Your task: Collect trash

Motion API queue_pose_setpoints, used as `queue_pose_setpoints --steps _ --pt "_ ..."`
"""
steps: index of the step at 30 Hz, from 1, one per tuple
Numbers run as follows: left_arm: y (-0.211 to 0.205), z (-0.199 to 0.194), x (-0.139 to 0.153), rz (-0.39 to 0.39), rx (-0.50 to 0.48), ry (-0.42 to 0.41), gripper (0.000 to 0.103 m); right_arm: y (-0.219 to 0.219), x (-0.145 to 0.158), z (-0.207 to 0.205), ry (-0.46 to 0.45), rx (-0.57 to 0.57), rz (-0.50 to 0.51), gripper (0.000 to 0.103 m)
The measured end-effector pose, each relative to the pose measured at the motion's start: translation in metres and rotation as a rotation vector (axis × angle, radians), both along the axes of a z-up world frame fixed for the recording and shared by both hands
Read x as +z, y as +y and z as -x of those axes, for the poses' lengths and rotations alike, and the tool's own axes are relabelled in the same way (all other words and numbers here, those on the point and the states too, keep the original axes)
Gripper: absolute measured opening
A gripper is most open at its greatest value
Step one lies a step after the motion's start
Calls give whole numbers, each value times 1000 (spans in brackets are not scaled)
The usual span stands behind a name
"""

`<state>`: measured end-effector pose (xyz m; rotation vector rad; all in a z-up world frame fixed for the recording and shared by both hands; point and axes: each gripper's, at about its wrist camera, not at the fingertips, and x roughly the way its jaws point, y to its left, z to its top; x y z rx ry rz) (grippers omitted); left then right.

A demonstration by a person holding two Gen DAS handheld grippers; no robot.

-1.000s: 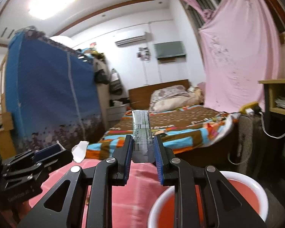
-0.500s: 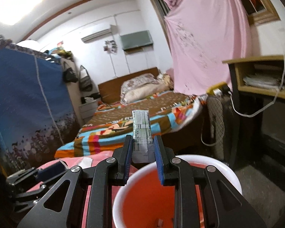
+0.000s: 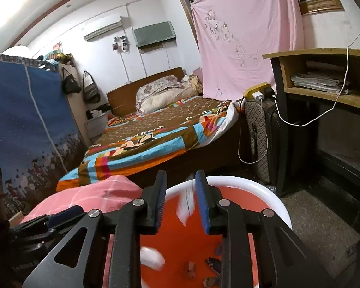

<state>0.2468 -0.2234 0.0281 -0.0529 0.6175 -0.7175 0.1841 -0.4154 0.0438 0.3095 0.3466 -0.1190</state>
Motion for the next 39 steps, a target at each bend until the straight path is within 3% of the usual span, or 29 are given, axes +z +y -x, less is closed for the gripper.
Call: queue_pose_setpoints --steps 7,10,15,16,17,18,22,25,32,39 --pt "21 0 9 12 96 -31 49 3 1 0 -7 1 10 33" --pt "37 3 15 7 160 -75 57 9 4 -1 -29 11 17 43" --pt "79 10 27 -11 284 -168 68 29 11 -8 -76 52 43 48" --pt "88 12 28 -9 307 -182 71 34 13 -10 -83 60 49 56" --pt "98 14 29 -5 333 -195 72 41 14 -11 -96 71 54 74" --pt "110 15 30 -4 360 -205 73 46 16 -12 -106 78 56 81" --pt "143 22 30 -5 451 -245 86 71 23 -15 -170 128 80 89" --pt "165 29 30 -2 517 -279 91 87 27 -15 -215 153 105 103" --pt "195 38 21 -21 593 -315 92 123 31 -21 -290 237 160 103" --pt "201 35 5 -99 561 -287 92 149 26 -28 -263 288 216 103"
